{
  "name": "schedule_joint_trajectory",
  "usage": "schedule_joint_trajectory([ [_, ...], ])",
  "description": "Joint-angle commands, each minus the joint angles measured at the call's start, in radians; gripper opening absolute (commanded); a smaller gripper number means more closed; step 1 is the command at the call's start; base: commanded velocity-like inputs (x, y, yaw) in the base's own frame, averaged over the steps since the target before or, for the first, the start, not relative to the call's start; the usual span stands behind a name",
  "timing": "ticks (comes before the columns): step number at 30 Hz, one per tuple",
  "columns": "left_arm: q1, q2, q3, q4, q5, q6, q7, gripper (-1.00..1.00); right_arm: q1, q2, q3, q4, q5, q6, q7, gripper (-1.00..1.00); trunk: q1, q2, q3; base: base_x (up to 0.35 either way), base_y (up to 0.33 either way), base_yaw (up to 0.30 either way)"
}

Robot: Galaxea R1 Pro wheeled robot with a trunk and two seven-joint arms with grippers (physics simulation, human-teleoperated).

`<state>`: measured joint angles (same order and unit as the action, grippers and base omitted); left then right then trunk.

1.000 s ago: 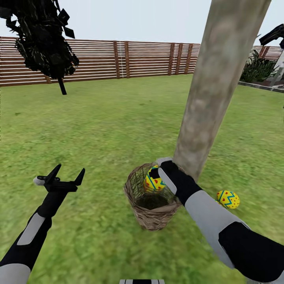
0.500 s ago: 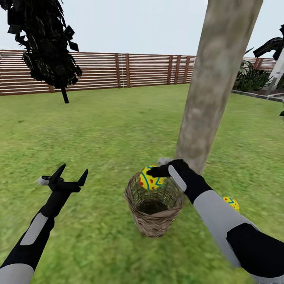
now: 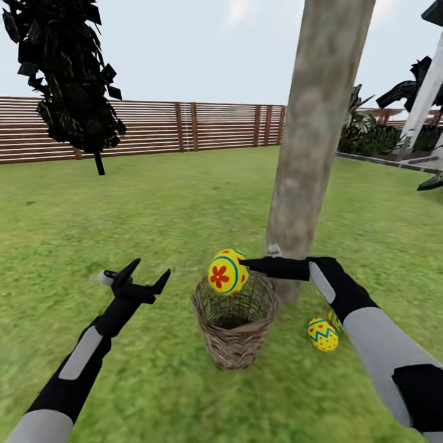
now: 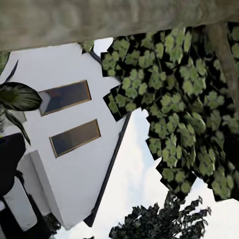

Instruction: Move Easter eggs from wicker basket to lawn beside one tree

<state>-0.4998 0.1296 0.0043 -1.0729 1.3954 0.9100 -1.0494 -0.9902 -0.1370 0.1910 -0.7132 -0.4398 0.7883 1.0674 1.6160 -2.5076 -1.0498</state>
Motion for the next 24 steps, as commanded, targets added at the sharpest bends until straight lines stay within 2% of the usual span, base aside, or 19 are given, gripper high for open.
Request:
schedule_joint_trajectory([
  [1, 0.0, -0.001, -0.033, -0.002, 0.005, 0.006, 0.0, 1.0, 0.005, -0.022, -0.012, 0.008, -0.006, 0.004, 0.028, -1.0, -0.001, 0.0, 0.004, -0.335, 0.0, -0.21],
  [3, 0.0, -0.002, -0.039, -0.002, 0.005, 0.006, 0.0, 1.0, 0.005, -0.039, -0.014, 0.017, -0.007, 0.003, 0.03, -1.0, -0.002, 0.0, 0.015, -0.282, 0.0, -0.211],
  [7, 0.0, -0.002, -0.04, -0.002, 0.006, 0.006, 0.003, 1.0, 0.006, -0.045, -0.015, 0.031, -0.007, -0.005, 0.028, -1.0, -0.003, 0.001, 0.027, -0.075, 0.0, -0.211],
  [8, -0.001, -0.002, -0.04, -0.001, 0.006, 0.006, 0.003, 1.0, 0.006, -0.045, -0.025, 0.04, -0.007, -0.008, 0.025, -1.0, -0.003, 0.001, 0.028, -0.006, 0.0, -0.211],
  [10, 0.0, -0.002, -0.04, 0.006, 0.007, 0.001, 0.004, 1.0, 0.006, -0.049, -0.075, 0.054, -0.005, -0.009, 0.019, -1.0, -0.003, 0.001, 0.031, -0.002, 0.0, -0.211],
  [11, -0.001, -0.002, -0.04, 0.011, 0.008, -0.003, 0.004, 1.0, 0.008, -0.063, -0.092, 0.066, -0.004, -0.01, 0.018, -1.0, -0.003, 0.001, 0.032, -0.001, 0.0, -0.211],
  [14, 0.0, -0.002, -0.038, 0.019, 0.01, -0.009, 0.005, 1.0, 0.012, -0.139, -0.119, 0.126, -0.003, -0.029, 0.007, -1.0, -0.003, 0.001, 0.036, 0.0, 0.0, -0.211],
  [16, 0.0, -0.002, -0.038, 0.036, 0.009, -0.009, 0.005, 1.0, 0.012, -0.157, -0.12, 0.156, 0.002, -0.055, 0.002, -1.0, -0.003, 0.001, 0.038, 0.0, 0.0, -0.211],
  [18, -0.001, -0.006, -0.039, 0.071, 0.009, -0.009, 0.005, 1.0, 0.015, -0.161, -0.12, 0.213, 0.003, -0.09, -0.053, -1.0, -0.003, 0.001, 0.04, 0.0, 0.0, -0.22],
  [20, -0.001, -0.025, -0.039, 0.098, 0.008, -0.008, 0.005, 1.0, 0.017, -0.16, -0.119, 0.299, 0.001, -0.112, -0.141, -1.0, -0.003, 0.001, 0.041, 0.0, 0.0, -0.243],
  [21, -0.001, -0.046, -0.038, 0.114, 0.005, -0.009, 0.006, 1.0, 0.018, -0.163, -0.119, 0.376, 0.003, -0.115, -0.21, -1.0, -0.003, 0.001, 0.04, 0.0, 0.0, -0.241],
  [24, -0.001, -0.054, -0.038, 0.123, 0.004, -0.007, 0.008, 1.0, 0.02, -0.187, -0.118, 0.41, 0.004, -0.116, -0.316, -1.0, -0.003, 0.001, 0.037, 0.0, 0.0, -0.241],
])
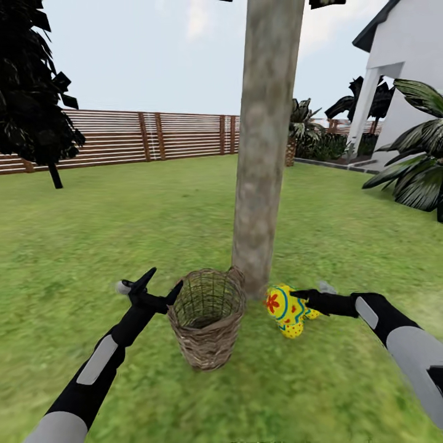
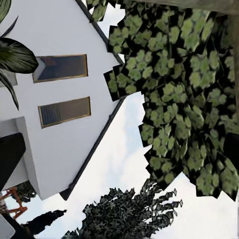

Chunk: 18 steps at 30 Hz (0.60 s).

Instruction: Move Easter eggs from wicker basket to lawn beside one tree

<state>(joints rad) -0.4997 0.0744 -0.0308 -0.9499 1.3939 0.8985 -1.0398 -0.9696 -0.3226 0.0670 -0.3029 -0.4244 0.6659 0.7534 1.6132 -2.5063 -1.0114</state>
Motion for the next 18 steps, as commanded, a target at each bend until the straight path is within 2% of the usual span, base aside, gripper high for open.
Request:
schedule_joint_trajectory([
  [1, 0.0, 0.001, -0.004, 0.008, 0.005, 0.004, 0.004, 1.0, 0.01, -0.007, 0.006, 0.003, -0.011, 0.005, -0.058, -1.0, 0.0, 0.0, -0.002, 0.0, 0.0, -0.225],
  [4, -0.002, 0.002, -0.002, 0.062, 0.002, 0.005, 0.047, 1.0, 0.023, -0.015, 0.005, 0.008, -0.012, -0.01, -0.23, -1.0, 0.0, 0.0, -0.006, 0.0, 0.0, -0.209],
  [5, -0.002, 0.003, -0.002, 0.067, 0.003, 0.01, 0.087, 1.0, 0.025, -0.027, 0.005, 0.011, -0.016, -0.012, -0.278, -1.0, 0.0, 0.0, -0.007, 0.0, 0.0, -0.204],
  [7, -0.002, 0.007, 0.001, 0.073, 0.004, 0.015, 0.162, 1.0, 0.027, -0.043, 0.003, 0.033, -0.02, -0.019, -0.307, -1.0, 0.0, 0.0, -0.01, 0.0, 0.0, -0.202],
  [8, -0.002, 0.02, 0.0, 0.075, 0.003, 0.015, 0.187, 1.0, 0.03, -0.054, 0.0, 0.059, -0.02, -0.049, -0.313, -1.0, 0.0, 0.0, -0.011, 0.0, 0.0, -0.194],
  [10, -0.002, 0.046, -0.004, 0.077, 0.002, 0.013, 0.203, 1.0, 0.032, -0.072, -0.001, 0.119, -0.02, -0.13, -0.317, -1.0, 0.0, 0.0, -0.013, 0.0, 0.0, -0.18],
  [13, -0.002, 0.052, -0.014, 0.151, -0.002, 0.006, 0.237, 1.0, 0.032, -0.097, -0.001, 0.197, -0.02, -0.215, -0.319, -1.0, 0.0, 0.0, -0.017, 0.0, 0.0, -0.159],
  [14, -0.002, 0.051, -0.054, 0.165, -0.002, 0.002, 0.273, 1.0, 0.033, -0.099, -0.001, 0.226, -0.02, -0.251, -0.32, -1.0, 0.0, 0.0, -0.019, 0.0, 0.0, -0.153],
  [16, -0.002, 0.05, -0.145, 0.171, -0.002, -0.013, 0.329, 1.0, 0.033, -0.101, -0.001, 0.255, -0.02, -0.271, -0.334, -1.0, 0.0, 0.0, -0.021, 0.0, 0.0, -0.129],
  [17, -0.002, 0.049, -0.172, 0.171, -0.003, -0.036, 0.344, 1.0, 0.033, -0.1, -0.001, 0.258, -0.02, -0.274, -0.337, -1.0, 0.0, 0.0, -0.023, 0.0, 0.0, -0.054],
  [18, -0.002, 0.049, -0.222, 0.17, -0.022, -0.088, 0.363, 1.0, 0.036, -0.1, -0.001, 0.261, -0.02, -0.275, -0.339, -1.0, 0.0, 0.0, -0.024, 0.0, 0.0, -0.075],
])
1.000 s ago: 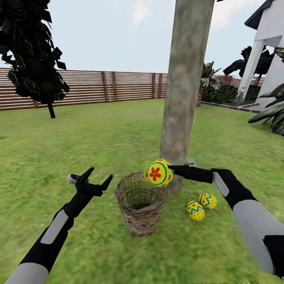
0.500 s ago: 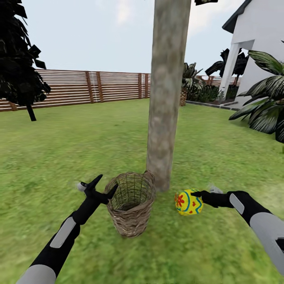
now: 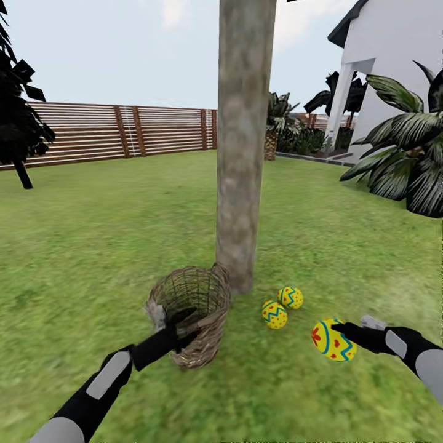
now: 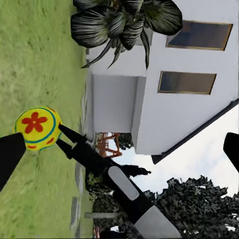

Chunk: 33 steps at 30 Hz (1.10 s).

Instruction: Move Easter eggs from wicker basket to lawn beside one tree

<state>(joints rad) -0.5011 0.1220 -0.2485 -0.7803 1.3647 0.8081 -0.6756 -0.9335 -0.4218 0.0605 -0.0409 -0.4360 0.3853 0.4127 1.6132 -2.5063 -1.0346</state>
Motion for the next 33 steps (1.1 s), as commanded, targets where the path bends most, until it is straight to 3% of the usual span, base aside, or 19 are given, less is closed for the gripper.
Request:
schedule_joint_trajectory([
  [1, -0.001, -0.001, -0.051, -0.001, -0.031, -0.043, 0.009, 1.0, 0.006, 0.0, 0.005, 0.0, -0.009, 0.005, 0.001, -1.0, 0.0, 0.0, -0.002, 0.0, 0.0, -0.12],
  [2, -0.001, -0.008, -0.083, -0.004, -0.085, -0.069, 0.013, 1.0, 0.01, 0.001, 0.005, 0.0, -0.009, 0.005, 0.0, -1.0, 0.0, 0.0, -0.004, 0.0, 0.0, -0.144],
  [5, -0.001, -0.054, -0.11, -0.022, -0.241, -0.087, 0.01, 1.0, 0.023, 0.005, 0.006, 0.0, -0.009, 0.004, -0.001, -1.0, 0.0, 0.0, -0.008, 0.0, 0.0, -0.158],
  [6, -0.001, -0.064, -0.126, -0.042, -0.279, -0.088, 0.009, 1.0, 0.024, 0.007, 0.007, 0.0, -0.009, 0.004, -0.002, -1.0, 0.0, 0.0, -0.009, 0.0, 0.0, -0.161],
  [8, -0.001, -0.068, -0.166, -0.076, -0.303, -0.089, 0.008, 1.0, 0.025, 0.006, 0.007, 0.0, -0.009, 0.004, -0.002, -1.0, 0.0, 0.0, -0.012, 0.0, 0.0, -0.163],
  [11, -0.001, -0.062, -0.176, -0.093, -0.31, -0.09, 0.008, 1.0, 0.025, 0.004, 0.005, -0.01, -0.007, -0.013, -0.002, -1.0, 0.0, 0.0, -0.016, 0.0, 0.0, -0.165],
  [15, -0.001, -0.025, -0.174, -0.087, -0.312, -0.092, 0.008, 1.0, 0.025, 0.005, 0.005, -0.006, -0.009, -0.066, -0.002, -1.0, 0.0, 0.0, -0.021, 0.0, 0.0, -0.174],
  [19, -0.001, -0.025, -0.177, -0.084, -0.312, -0.123, 0.009, 1.0, 0.025, 0.004, 0.005, -0.005, -0.009, -0.069, -0.001, -1.0, 0.0, 0.0, -0.023, 0.129, 0.0, -0.251],
  [33, -0.001, -0.036, -0.179, -0.083, -0.312, -0.126, 0.01, 1.0, 0.026, 0.003, 0.005, -0.004, -0.01, -0.071, -0.001, -1.0, 0.0, 0.0, -0.019, 0.336, 0.0, -0.271],
])
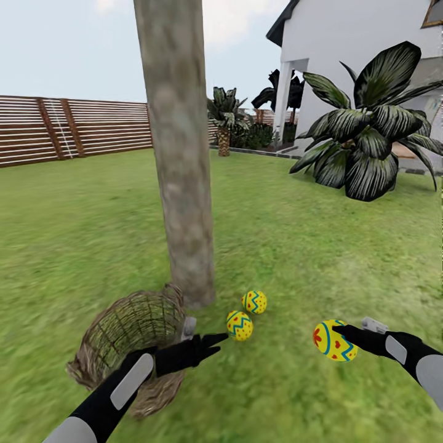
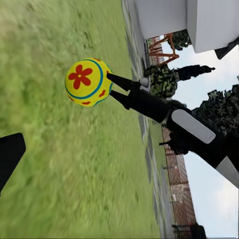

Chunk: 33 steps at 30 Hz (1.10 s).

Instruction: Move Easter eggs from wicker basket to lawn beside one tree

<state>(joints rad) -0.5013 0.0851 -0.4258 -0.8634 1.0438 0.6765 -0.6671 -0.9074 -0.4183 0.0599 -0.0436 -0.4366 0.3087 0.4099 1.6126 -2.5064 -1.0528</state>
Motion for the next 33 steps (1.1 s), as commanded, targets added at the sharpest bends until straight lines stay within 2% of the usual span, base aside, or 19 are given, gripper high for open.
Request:
schedule_joint_trajectory([
  [1, 0.0, 0.001, -0.002, 0.0, 0.009, 0.006, 0.001, 1.0, -0.001, 0.0, 0.006, -0.001, -0.009, 0.005, 0.002, -1.0, 0.0, 0.0, -0.001, 0.34, 0.0, -0.049],
  [5, -0.001, 0.0, -0.002, 0.001, 0.009, 0.006, 0.001, 1.0, 0.0, 0.0, 0.006, -0.001, -0.01, 0.003, 0.001, -1.0, 0.0, 0.0, -0.005, 0.291, 0.0, -0.135],
  [19, -0.001, -0.001, -0.002, 0.002, 0.009, 0.006, 0.001, 1.0, 0.001, -0.001, 0.003, 0.012, -0.011, 0.004, 0.001, -1.0, 0.0, 0.0, -0.012, 0.007, 0.0, -0.256],
  [23, 0.0, -0.001, -0.002, 0.003, 0.01, 0.006, 0.001, 1.0, 0.001, -0.001, -0.027, 0.019, -0.011, 0.004, 0.001, -1.0, 0.0, 0.0, -0.012, 0.0, 0.0, -0.288],
  [33, -0.001, -0.001, -0.002, 0.003, 0.009, 0.006, 0.004, 1.0, 0.001, -0.002, -0.031, 0.032, -0.011, 0.003, 0.0, -1.0, 0.0, 0.0, -0.012, 0.0, 0.0, -0.288],
])
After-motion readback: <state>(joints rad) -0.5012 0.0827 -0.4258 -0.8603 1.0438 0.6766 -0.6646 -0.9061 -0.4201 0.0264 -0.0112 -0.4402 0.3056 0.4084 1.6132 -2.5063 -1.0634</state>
